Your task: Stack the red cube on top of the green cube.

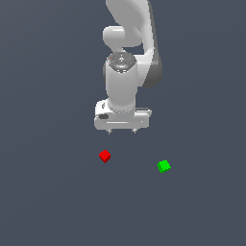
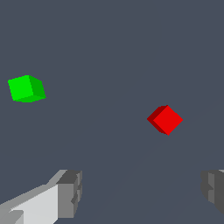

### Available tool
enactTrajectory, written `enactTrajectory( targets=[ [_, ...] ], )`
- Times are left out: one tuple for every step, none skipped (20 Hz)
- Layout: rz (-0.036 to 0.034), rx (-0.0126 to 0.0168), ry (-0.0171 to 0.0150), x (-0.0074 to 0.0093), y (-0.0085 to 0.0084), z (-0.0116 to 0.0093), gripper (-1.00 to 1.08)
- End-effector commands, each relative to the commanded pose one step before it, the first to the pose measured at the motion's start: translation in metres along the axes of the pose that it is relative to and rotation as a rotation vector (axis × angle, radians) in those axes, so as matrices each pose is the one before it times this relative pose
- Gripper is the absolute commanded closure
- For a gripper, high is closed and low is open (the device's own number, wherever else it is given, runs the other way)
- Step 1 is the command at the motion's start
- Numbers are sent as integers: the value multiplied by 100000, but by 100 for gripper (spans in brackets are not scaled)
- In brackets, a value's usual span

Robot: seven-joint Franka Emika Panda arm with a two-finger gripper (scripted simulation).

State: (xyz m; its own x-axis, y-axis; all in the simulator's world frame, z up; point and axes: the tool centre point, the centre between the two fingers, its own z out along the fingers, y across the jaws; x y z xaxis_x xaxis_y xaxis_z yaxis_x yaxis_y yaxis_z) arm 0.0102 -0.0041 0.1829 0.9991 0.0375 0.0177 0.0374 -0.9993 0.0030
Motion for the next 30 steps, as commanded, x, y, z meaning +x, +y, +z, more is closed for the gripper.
enactTrajectory(
  targets=[
    [0,0,0,0,1,0,-92],
    [69,-2,-1,7,-2,12,-92],
    [258,-4,-6,21,28,37,-92],
    [414,-6,-9,35,36,61,-92],
    [578,-8,-13,49,49,86,-92],
    [747,-11,-17,63,65,110,-92],
    [913,-13,-20,77,78,135,-92],
    [1087,-15,-24,91,95,161,-92],
    [1256,-17,-28,105,108,186,-92],
    [1433,-20,-32,120,125,212,-92],
    [1610,-22,-36,135,140,238,-92],
    [1791,-24,-40,150,156,264,-92],
    [1976,-26,-44,165,173,291,-92],
    [2162,-27,-48,180,189,319,-92],
    [2356,-29,-52,196,207,347,-92],
    [2551,-30,-56,212,224,375,-92],
    [2753,-31,-60,229,243,404,-92],
    [2959,-32,-65,246,262,434,-92],
    [3170,-32,-70,263,281,464,-92],
    [3385,-32,-75,280,301,496,-92],
    [3552,-31,-79,294,317,519,-92],
    [3594,-29,-80,297,321,525,-92],
    [3625,-26,-82,299,325,528,-92],
    [3523,-22,-81,290,317,513,-92],
    [3361,-18,-78,277,302,489,-92],
    [3196,-15,-76,263,288,464,-92],
    [3026,-11,-73,249,274,439,-92],
    [2850,-8,-71,234,258,413,-92],
    [2671,-5,-68,219,242,386,-92],
    [2488,-3,-65,203,226,360,-92]
  ],
)
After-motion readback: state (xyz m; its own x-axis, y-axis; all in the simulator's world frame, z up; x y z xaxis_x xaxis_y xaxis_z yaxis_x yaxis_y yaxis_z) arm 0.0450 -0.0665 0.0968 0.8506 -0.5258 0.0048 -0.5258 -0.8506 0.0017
